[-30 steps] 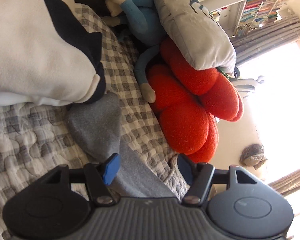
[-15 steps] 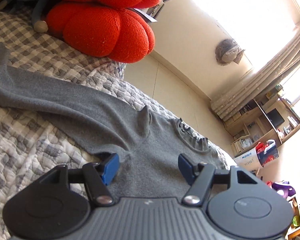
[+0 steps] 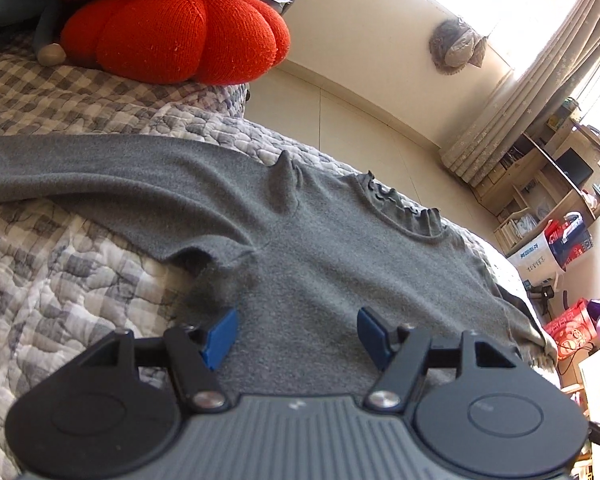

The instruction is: Fold clothes

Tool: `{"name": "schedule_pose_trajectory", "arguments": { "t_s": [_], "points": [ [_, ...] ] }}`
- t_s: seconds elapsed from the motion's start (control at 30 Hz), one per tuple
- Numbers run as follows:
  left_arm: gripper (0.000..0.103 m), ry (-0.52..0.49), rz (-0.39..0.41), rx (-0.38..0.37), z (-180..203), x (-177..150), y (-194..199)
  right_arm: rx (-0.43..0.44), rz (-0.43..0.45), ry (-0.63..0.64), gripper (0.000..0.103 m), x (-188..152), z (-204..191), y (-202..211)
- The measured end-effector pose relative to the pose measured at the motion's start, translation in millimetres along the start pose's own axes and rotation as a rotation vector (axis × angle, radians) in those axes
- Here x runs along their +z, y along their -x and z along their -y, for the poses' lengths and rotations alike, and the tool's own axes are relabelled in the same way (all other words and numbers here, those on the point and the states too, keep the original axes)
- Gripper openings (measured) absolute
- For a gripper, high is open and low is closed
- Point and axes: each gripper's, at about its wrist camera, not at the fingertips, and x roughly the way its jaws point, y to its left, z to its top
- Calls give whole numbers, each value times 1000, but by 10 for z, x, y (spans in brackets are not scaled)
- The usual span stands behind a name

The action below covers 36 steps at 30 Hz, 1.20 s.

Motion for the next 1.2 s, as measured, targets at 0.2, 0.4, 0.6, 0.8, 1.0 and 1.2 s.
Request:
{"name": "schedule_pose_trajectory", "arguments": {
  "t_s": [0.2, 0.4, 0.6, 0.8, 1.0, 1.2],
  "points": [
    [70, -34, 11, 24, 59, -47, -23, -380, 60, 322, 71, 169, 53, -495],
    [70, -29, 13, 23, 41, -38, -26, -465, -15, 429, 9, 258, 352, -928],
    [70, -23, 17, 23, 31, -22, -45, -481, 40, 358, 5, 544, 578, -1005],
    [70, -12, 26, 22, 29, 1, -44, -275, 31, 369, 27, 590, 433, -760],
    [71, -22, 19, 23, 88, -17, -55, -260, -89, 457, 51, 416, 359, -932],
    [71, -26, 17, 31, 84, -25, -50, -315, -8, 343, 2, 622, 532, -874]
  ]
}}
